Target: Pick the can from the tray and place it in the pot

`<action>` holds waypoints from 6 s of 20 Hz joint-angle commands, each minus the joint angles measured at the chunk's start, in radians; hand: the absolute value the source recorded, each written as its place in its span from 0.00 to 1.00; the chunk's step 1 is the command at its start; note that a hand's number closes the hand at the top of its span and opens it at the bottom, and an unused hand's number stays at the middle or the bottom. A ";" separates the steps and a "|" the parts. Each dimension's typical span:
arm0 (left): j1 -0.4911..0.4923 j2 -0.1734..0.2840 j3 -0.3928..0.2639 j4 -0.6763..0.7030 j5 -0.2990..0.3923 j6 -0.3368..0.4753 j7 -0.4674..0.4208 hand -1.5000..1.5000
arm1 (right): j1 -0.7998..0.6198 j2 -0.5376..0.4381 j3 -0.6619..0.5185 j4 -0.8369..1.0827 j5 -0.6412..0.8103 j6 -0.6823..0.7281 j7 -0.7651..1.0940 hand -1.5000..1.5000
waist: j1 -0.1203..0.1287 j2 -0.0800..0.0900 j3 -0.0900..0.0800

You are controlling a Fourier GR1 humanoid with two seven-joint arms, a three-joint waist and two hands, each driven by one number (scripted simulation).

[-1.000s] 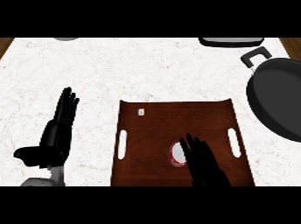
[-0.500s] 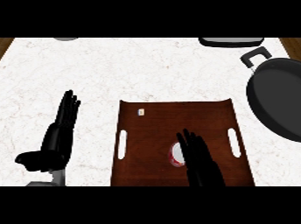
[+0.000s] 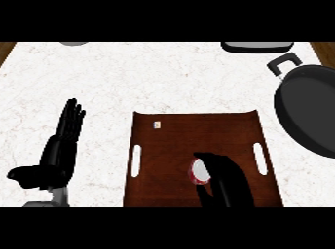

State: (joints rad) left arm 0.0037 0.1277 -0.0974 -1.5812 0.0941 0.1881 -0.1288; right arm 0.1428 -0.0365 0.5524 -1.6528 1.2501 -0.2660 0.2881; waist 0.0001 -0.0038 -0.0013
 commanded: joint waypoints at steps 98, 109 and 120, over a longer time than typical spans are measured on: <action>0.024 -0.068 0.003 0.016 -0.075 -0.006 -0.029 0.50 | -0.750 -0.041 -1.500 0.551 0.166 -0.925 0.556 0.00 | -0.010 -0.001 0.001; 0.060 -0.073 -0.003 -0.029 -0.085 -0.009 -0.014 0.50 | -0.341 0.036 -1.231 0.174 0.039 -0.929 0.610 0.00 | -0.001 0.001 0.001; -0.033 -0.068 0.044 0.007 -0.079 0.003 0.026 0.50 | -0.074 0.037 -1.162 -0.092 0.172 -0.969 0.863 0.00 | -0.006 0.003 0.001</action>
State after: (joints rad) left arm -0.0077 0.0593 -0.0650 -1.5680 0.0195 0.1761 -0.1262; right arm 0.0063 0.0001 -0.6114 -1.6711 1.3654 -1.1542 1.0430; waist -0.0054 -0.0020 -0.0005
